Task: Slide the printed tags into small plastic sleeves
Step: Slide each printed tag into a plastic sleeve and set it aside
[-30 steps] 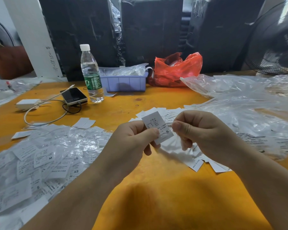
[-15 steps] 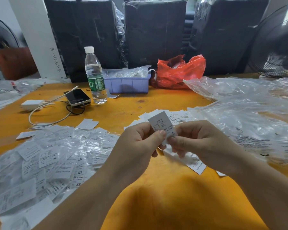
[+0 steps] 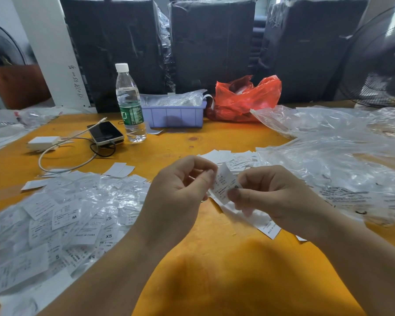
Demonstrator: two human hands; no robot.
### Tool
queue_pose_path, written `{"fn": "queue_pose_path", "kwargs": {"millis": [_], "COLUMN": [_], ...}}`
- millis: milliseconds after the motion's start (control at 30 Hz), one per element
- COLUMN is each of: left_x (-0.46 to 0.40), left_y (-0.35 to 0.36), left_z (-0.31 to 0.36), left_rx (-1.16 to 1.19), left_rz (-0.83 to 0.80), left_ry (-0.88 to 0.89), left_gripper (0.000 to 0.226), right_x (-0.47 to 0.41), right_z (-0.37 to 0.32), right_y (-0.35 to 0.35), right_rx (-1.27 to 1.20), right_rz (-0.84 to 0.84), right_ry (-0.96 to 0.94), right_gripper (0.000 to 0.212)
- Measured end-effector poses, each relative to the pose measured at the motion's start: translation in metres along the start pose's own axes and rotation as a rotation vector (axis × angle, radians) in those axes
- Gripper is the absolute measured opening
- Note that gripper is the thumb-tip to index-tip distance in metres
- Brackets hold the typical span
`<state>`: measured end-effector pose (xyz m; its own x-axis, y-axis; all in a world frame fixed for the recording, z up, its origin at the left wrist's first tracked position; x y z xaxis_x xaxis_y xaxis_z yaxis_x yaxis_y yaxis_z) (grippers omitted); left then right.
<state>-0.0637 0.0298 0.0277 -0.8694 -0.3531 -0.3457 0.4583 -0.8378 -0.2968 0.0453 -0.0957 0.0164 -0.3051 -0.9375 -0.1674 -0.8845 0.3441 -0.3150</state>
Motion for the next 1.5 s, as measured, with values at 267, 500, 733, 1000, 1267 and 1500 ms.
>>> {"fn": "queue_pose_path", "kwargs": {"millis": [267,500,733,1000,1267,1500], "left_x": [0.001,0.003,0.008,0.008,0.007,0.004], "left_y": [-0.002,-0.001,0.009,0.014,0.013,0.004], "left_z": [0.003,0.007,0.015,0.014,0.013,0.01], "left_rx": [-0.055,-0.176,-0.322,-0.378,-0.376,-0.295], "left_rz": [0.054,0.066,0.004,-0.088,-0.1,-0.026], "left_ry": [0.011,0.044,0.169,0.185,0.185,0.159], "left_gripper": [0.02,0.02,0.015,0.012,0.015,0.015], "right_x": [0.001,0.001,0.001,0.002,0.002,0.001], "right_z": [-0.002,-0.003,-0.003,-0.007,-0.006,-0.002], "right_y": [0.0,0.003,0.001,0.003,-0.001,-0.006], "right_rx": [0.042,0.087,0.085,0.043,0.052,0.039], "right_rz": [0.003,0.016,0.011,0.033,0.052,0.062], "right_ry": [-0.001,0.005,0.009,-0.038,-0.059,-0.062], "right_gripper": [0.036,0.023,0.016,0.033,0.033,0.035]}}
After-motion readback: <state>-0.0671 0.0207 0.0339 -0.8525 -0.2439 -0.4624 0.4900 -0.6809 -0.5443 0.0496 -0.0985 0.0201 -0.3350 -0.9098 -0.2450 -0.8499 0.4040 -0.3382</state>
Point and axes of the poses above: each hand's wrist, its own x-axis away from the middle knuckle, its own y-axis out of the palm, z = x × y, the point moved 5 cm from there along -x, towards the middle knuckle, and after that the axes turned 10 degrees about -z, right-handed, at the moved point
